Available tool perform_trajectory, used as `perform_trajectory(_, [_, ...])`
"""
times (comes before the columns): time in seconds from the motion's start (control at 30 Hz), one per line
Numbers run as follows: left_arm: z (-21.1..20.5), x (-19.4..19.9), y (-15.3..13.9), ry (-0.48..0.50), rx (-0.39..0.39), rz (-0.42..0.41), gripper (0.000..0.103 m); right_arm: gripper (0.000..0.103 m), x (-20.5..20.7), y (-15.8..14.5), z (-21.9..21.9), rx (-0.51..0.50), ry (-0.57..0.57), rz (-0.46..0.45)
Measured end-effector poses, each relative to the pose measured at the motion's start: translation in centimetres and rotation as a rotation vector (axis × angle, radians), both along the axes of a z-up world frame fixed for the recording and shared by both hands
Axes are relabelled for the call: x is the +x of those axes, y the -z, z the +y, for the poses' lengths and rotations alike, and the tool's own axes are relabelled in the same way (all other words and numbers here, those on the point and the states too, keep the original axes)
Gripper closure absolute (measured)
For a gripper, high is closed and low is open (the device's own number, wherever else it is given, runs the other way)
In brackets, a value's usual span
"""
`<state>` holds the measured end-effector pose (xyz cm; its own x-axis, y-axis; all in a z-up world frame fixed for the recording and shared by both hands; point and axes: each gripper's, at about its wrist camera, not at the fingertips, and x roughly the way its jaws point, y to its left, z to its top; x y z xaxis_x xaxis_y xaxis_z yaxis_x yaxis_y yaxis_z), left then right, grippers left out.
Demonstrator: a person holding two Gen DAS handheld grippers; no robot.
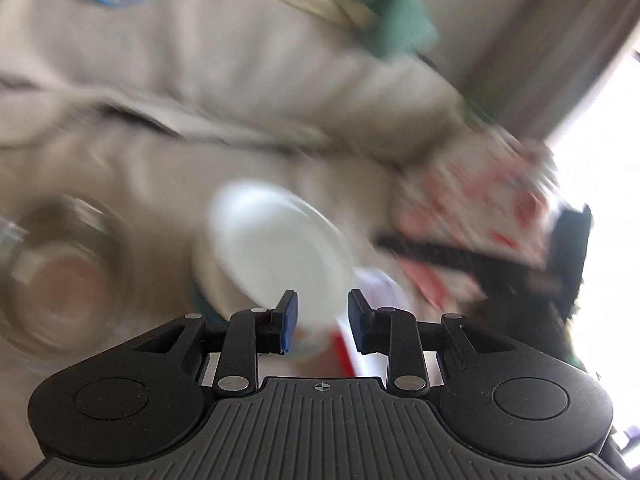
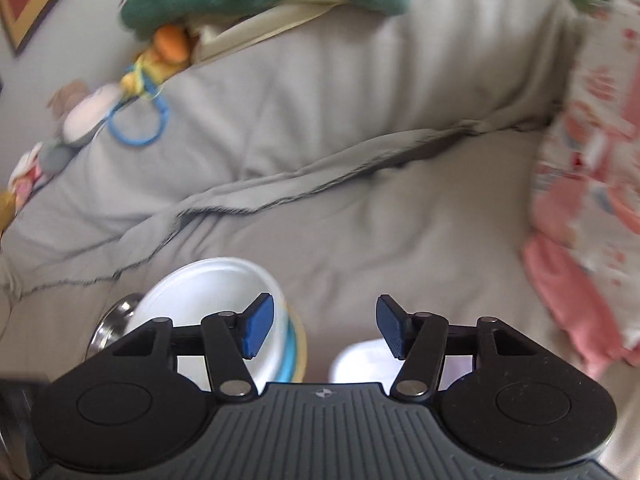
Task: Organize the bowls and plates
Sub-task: 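Move the right gripper over the white bowl stack and the tray, then grasp the rim of the white bowl stack with both grippers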
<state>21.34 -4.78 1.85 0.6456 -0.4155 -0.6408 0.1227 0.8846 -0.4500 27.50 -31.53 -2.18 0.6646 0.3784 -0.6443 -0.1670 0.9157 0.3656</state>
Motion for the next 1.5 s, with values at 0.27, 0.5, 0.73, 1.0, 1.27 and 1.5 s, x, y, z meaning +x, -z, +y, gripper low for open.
perform_trajectory(0.27, [3.7,5.2,3.9,-0.065,-0.090,0.144,0.072,0.046,3.1,2.3,4.9,-0.094,-0.041,0.086])
perform_trajectory(0.5, [3.8,7.5,7.1,-0.103,0.009,0.239,0.056,0.046,3.9,4.4,5.7,-0.106,-0.075,0.156])
perform_trajectory(0.73, [3.3,8.4,9.3,-0.069,-0.026,0.301,0.053,0.043,5.3,6.1,6.5,-0.054,-0.129,0.225])
perform_trajectory(1.0, [2.1,7.8,10.5,-0.086,-0.066,0.258,0.052,0.043,6.4,7.6,6.1,0.134,-0.157,0.345])
perform_trajectory(1.27, [3.4,7.3,9.8,-0.075,-0.103,0.325,0.052,0.032,4.4,6.9,7.5,0.103,-0.166,0.361])
perform_trajectory(1.5, [5.2,3.8,9.6,-0.052,-0.067,0.433,0.052,0.031,1.1,6.7,9.7,0.106,-0.249,0.409])
